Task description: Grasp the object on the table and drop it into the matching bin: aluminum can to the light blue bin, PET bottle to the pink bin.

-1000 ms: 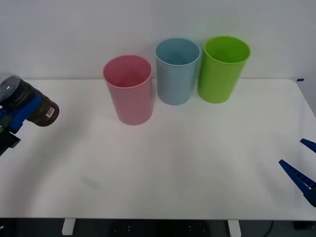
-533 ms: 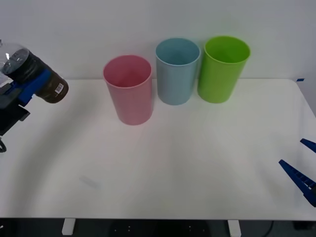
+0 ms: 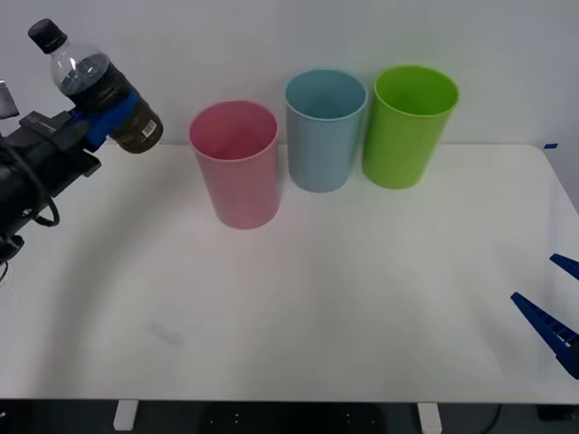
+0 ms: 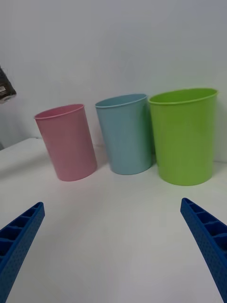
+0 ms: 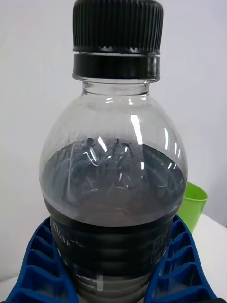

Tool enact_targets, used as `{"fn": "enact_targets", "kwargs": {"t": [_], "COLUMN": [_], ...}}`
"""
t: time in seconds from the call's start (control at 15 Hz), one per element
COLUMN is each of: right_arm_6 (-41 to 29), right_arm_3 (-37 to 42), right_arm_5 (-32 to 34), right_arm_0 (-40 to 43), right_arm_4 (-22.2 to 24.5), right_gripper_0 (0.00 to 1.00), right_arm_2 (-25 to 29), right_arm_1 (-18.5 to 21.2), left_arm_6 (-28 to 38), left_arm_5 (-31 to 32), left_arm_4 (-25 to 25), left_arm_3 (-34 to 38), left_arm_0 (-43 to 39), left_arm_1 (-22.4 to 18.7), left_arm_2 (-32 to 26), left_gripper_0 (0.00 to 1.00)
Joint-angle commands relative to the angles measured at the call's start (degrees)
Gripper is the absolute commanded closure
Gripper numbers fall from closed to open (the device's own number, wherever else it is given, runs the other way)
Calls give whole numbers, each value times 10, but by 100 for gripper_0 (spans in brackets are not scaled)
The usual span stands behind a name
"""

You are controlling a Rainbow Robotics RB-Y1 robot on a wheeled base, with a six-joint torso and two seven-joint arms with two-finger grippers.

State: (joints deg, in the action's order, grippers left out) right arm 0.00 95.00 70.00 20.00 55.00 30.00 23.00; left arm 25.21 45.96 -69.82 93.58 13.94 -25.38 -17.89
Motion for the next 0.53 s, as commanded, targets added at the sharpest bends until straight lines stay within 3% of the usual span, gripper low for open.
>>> {"fn": "enact_targets", "kwargs": {"t": [0.07, 0.53], "right_arm_6": [0, 0], "right_arm_3": [0, 0], "right_arm_5": [0, 0], "right_arm_0": [0, 0], "right_arm_4": [0, 0], "right_gripper_0": [0, 0], "right_arm_2": [0, 0], "right_arm_1": [0, 0], "left_arm_6": [-4, -56], "left_arm_5": [0, 0], "left_arm_4": [-21, -43], "left_arm_3": [-44, -185], "left_arm_0": [48, 166], "left_arm_1": [0, 1], "left_arm_2": [16, 82], "left_gripper_0": [100, 100]}}
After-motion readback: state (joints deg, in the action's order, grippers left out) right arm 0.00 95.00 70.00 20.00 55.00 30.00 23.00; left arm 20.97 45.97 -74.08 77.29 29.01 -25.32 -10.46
